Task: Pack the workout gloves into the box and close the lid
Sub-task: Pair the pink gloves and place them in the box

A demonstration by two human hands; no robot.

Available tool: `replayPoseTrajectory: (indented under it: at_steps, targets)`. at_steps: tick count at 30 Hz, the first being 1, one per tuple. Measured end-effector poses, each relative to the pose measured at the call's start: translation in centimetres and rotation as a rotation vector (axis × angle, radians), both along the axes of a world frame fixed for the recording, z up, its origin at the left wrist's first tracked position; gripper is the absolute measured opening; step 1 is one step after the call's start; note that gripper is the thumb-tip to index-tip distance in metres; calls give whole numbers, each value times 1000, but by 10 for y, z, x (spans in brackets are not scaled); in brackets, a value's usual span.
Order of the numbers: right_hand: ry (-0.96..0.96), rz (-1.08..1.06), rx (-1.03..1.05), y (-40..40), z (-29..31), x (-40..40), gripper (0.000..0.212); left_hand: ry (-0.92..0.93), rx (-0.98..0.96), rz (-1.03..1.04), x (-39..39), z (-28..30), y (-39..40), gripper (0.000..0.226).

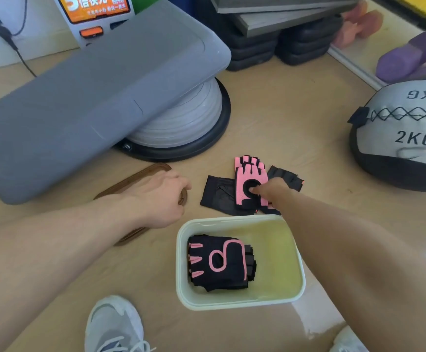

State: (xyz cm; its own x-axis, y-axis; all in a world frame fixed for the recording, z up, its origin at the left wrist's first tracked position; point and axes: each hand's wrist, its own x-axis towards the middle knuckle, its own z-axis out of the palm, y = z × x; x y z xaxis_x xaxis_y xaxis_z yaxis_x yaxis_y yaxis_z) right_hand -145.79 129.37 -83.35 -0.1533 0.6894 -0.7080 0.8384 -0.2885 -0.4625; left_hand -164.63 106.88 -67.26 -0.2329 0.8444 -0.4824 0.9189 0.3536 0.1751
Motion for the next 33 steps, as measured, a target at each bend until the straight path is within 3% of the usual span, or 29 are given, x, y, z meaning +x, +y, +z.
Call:
replayPoseTrajectory:
  at_steps: [3, 6, 10, 13, 16, 18, 21, 25, 28, 33]
  targets:
    - [-1, 0, -2, 3, -5, -2, 24, -13, -14, -4, 0, -3, 1, 52]
    - [-71, 97, 130, -1, 0, -3, 30, -28, -10, -4, 2, -4, 3, 51]
    - [118, 171, 343, -2, 46, -4, 16, -159, 45, 163, 7, -2, 9, 45]
    - [209, 481, 561, -11, 107, 1, 14, -487, 148, 541, 15, 9, 15, 36]
    - [240, 926, 869, -36, 169, 14, 15, -1048, 26, 842, 18, 28, 19, 73]
    - [337, 1226, 1067, -52, 199, 30, 14, -1338, -39, 864, 21, 38, 17, 86]
    - [411, 1489, 1179, -69, 225, 55, 12, -1378, -39, 787, 29, 45, 12, 75]
    - [431, 1484, 1173, -85, 232, 77, 19, -1142, -6, 702, 45, 36, 2, 31]
    - [361, 1335, 1041, -99, 223, 88, 28, -1096, 157, 827, 52, 29, -2, 26]
    - [430, 1106, 406, -126, 219, 91, 10, -1153, 353, 900, 47, 31, -3, 25]
